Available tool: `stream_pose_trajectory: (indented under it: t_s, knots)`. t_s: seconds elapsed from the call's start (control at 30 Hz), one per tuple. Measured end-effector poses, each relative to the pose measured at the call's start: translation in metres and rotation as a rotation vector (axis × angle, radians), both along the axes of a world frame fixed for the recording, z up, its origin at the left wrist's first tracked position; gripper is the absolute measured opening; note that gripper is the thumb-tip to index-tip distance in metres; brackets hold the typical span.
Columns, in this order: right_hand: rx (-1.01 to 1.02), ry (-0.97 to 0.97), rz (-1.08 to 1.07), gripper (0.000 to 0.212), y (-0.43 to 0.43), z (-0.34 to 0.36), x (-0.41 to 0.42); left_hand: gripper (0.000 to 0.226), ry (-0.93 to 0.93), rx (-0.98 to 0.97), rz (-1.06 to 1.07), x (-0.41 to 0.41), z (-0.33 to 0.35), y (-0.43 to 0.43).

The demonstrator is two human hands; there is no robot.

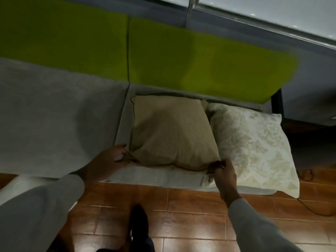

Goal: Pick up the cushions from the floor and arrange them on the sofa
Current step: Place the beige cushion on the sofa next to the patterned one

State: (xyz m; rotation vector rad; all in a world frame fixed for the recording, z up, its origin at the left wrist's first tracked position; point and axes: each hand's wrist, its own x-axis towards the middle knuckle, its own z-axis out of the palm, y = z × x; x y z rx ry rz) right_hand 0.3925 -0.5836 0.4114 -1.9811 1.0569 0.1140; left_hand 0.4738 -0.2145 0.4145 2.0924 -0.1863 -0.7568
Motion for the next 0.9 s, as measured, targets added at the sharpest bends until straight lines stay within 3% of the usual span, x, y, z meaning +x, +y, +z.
stream_pose_trajectory:
  t_s: [0.1,0.2,0.3,0.43,0.6,0.7,0.8,0.9]
  knots:
    - [-0.043,-0.054,0.036,0.024,0.014,0.009,0.002,0.019,-0.033,0.120,0.025,0.000,0.001,0.007]
    - [-0.123,-0.087,0.238,0.027,0.048,0.026,0.001,0.025,-0.048,0.143,0.087,-0.020,0.009,0.027]
    - [-0.125,-0.146,0.511,0.038,0.096,0.044,0.008,0.029,-0.060,0.121,0.211,-0.041,0.024,0.050]
    - [-0.116,-0.163,0.748,0.035,0.180,0.059,0.016,0.027,-0.064,0.010,0.456,-0.091,0.049,0.103]
    - [0.152,0.097,1.098,0.042,0.320,0.058,-0.008,0.022,-0.090,0.083,0.792,-0.191,0.052,0.211]
    - [0.159,0.172,1.312,0.042,0.415,0.041,-0.044,0.017,-0.042,0.117,0.978,-0.269,0.039,0.294]
    - [0.173,0.298,1.411,0.045,0.490,0.018,-0.087,0.021,-0.036,0.166,1.102,-0.341,0.015,0.365]
    - [0.184,0.424,1.399,0.043,0.560,-0.016,-0.139,0.022,0.086,0.122,1.223,-0.415,-0.023,0.438]
